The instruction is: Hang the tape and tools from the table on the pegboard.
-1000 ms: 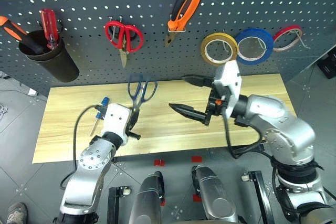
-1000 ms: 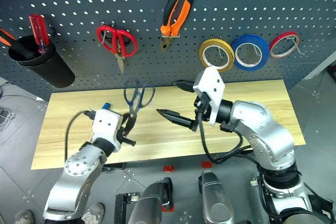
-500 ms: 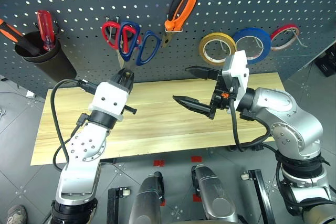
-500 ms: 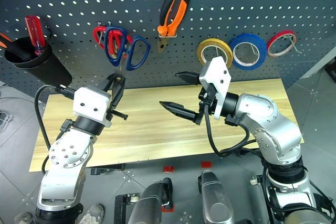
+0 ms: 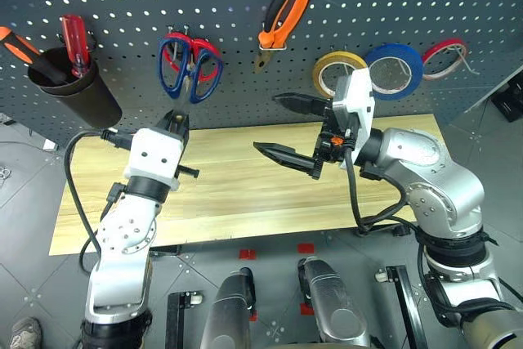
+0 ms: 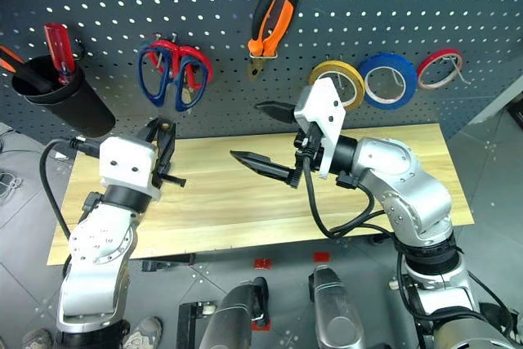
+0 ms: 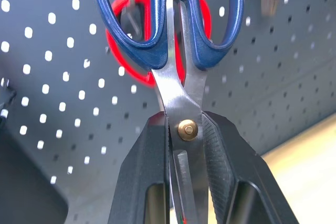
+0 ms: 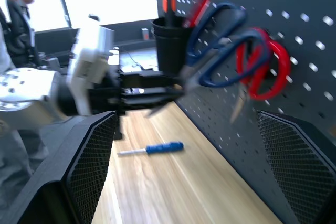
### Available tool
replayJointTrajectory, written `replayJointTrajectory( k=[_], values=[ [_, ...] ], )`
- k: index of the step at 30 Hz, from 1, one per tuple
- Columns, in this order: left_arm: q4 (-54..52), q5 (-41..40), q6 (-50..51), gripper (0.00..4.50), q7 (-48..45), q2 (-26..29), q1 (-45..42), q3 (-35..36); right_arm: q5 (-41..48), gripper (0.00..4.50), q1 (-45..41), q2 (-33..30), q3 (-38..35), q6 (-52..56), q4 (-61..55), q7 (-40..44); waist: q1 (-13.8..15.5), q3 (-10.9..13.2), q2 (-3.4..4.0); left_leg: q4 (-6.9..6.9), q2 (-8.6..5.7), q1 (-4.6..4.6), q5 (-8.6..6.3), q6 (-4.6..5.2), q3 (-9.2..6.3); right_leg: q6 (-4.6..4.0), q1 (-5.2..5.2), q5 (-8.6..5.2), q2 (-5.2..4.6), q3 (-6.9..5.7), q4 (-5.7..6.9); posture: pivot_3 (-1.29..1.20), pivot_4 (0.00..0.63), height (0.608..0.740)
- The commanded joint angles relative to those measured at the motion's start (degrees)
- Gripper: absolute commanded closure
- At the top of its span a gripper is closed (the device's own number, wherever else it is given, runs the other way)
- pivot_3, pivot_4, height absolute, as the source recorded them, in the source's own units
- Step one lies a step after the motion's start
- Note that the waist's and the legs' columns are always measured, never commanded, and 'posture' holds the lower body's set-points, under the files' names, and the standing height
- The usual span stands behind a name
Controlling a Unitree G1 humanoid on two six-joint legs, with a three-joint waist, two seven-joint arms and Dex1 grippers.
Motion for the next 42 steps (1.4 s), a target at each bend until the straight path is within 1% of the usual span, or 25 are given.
replayJointTrajectory(
  k=[1,6,9,11,14,18,19,21,23,27,29,32,36,39,42],
  values=[
    [2.9,-0.9,-3.0,3.91,-1.1,0.3,-0.7,-0.2,0.4,0.00,-0.9,0.3,-0.2,-1.7,-0.8,0.7,-0.2,0.0,-0.05,0.00,0.00,0.00,0.00,0.00,0.01,0.00,0.00,0.00,0.00,0.01,0.00,-0.32,0.327,0.740],
    [5.7,-0.7,-4.4,3.91,0.0,-0.6,-1.6,0.5,0.0,0.00,-1.1,0.1,-0.1,-2.2,-0.4,0.9,-0.4,0.0,-0.05,0.00,0.03,0.00,0.00,0.00,0.00,0.00,-0.05,0.00,0.01,-0.01,0.07,-0.33,0.330,0.740],
    [5.9,-1.2,-2.5,3.91,0.9,-1.9,-1.3,1.0,-0.7,0.00,-1.1,0.4,0.2,-2.9,0.3,0.8,-0.4,0.0,-0.06,0.00,0.02,0.00,0.00,0.00,0.02,0.00,-0.05,0.00,0.00,0.01,0.06,-0.32,0.329,0.740],
    [5.7,-1.9,-1.1,3.18,0.7,-2.5,-1.2,0.9,-1.0,0.00,-1.2,0.7,0.5,-3.2,0.7,0.6,-0.4,0.0,-0.06,0.00,0.02,0.00,0.00,0.00,0.02,0.00,-0.05,0.00,0.00,0.01,0.07,-0.32,0.329,0.740],
    [4.4,-2.8,1.3,2.34,0.3,-3.2,-0.3,1.1,-2.3,0.00,-1.0,1.4,1.8,-3.5,1.2,-0.2,-0.3,0.0,-0.06,0.00,0.02,0.01,0.00,0.00,0.02,0.00,-0.05,0.00,0.00,0.00,0.09,-0.32,0.329,0.740],
    [3.6,-4.5,8.6,1.09,-0.1,-3.3,3.6,2.4,-7.8,0.00,0.7,1.0,6.7,-2.6,2.3,-2.6,-0.6,-0.1,-0.06,0.00,0.02,0.04,0.00,-0.01,0.04,0.00,-0.06,0.00,0.00,0.02,0.11,-0.31,0.336,0.740],
    [5.3,-7.6,12.1,0.84,-1.9,-3.0,4.6,4.3,-10.9,0.00,0.7,0.8,8.8,-1.5,3.0,-4.7,-0.5,0.0,-0.06,0.00,0.03,0.04,0.00,-0.01,0.03,0.00,-0.06,0.00,0.00,0.01,0.12,-0.31,0.340,0.740],
    [10.5,-10.3,15.9,0.84,-3.0,-0.8,4.7,9.0,-15.3,0.00,-0.5,1.2,12.0,4.1,4.6,-9.5,-0.5,0.0,-0.06,-0.01,0.03,0.04,0.00,-0.01,0.03,0.00,-0.09,0.00,0.00,0.02,0.13,-0.30,0.354,0.740],
    [14.2,-11.8,19.2,0.84,-4.0,1.5,3.9,11.2,-16.3,0.00,-1.5,2.7,12.7,8.8,4.9,-12.0,-0.5,0.0,-0.06,0.00,0.06,0.07,0.01,-0.02,0.02,0.00,-0.12,0.00,0.02,0.01,0.17,-0.30,0.360,0.740],
    [23.5,-14.7,23.2,0.84,-7.5,7.6,-0.8,14.3,-11.4,0.00,-4.3,9.5,11.3,20.1,2.4,-14.0,-0.3,0.0,-0.05,-0.01,0.06,0.05,0.01,-0.02,0.00,-0.01,-0.17,0.00,0.03,0.01,0.20,-0.30,0.377,0.740],
    [26.2,-15.0,23.7,0.84,-8.9,9.6,-2.6,13.6,-11.0,0.00,-5.2,11.0,11.5,22.4,1.7,-14.3,-0.1,0.0,-0.05,-0.01,0.05,0.05,0.01,-0.02,-0.03,-0.01,-0.16,0.00,0.02,0.00,0.19,-0.29,0.387,0.740],
    [34.8,-14.4,22.7,0.84,-11.0,12.8,-7.5,12.0,-10.9,0.00,-6.6,13.2,13.5,23.8,1.3,-14.9,0.2,0.0,-0.06,-0.01,-0.02,0.05,0.00,-0.02,-0.06,-0.01,-0.13,0.00,-0.05,-0.02,0.16,-0.29,0.390,0.740],
    [42.7,-14.9,22.5,0.84,-13.4,13.3,-11.4,10.2,-11.1,0.00,-7.6,14.4,13.9,24.4,1.3,-15.3,0.0,0.0,-0.05,-0.01,-0.06,0.05,0.00,-0.01,-0.04,-0.01,-0.16,0.00,-0.10,-0.02,0.14,-0.30,0.395,0.740],
    [52.6,-15.1,20.9,0.84,-15.2,13.2,-16.1,9.4,-11.3,0.00,-9.3,15.4,13.9,24.6,1.9,-15.8,-0.2,0.1,-0.09,-0.04,-0.04,0.05,0.01,-0.02,-0.03,-0.01,-0.22,0.00,-0.10,-0.05,0.16,-0.31,0.399,0.740],
    [59.6,-14.2,19.3,0.84,-15.8,13.7,-18.9,7.9,-11.3,0.00,-10.2,15.8,13.8,24.9,2.2,-16.0,-0.4,0.1,-0.09,-0.05,-0.02,0.05,0.01,-0.02,-0.03,-0.01,-0.24,0.00,-0.09,-0.08,0.19,-0.33,0.400,0.740]
  ],
)
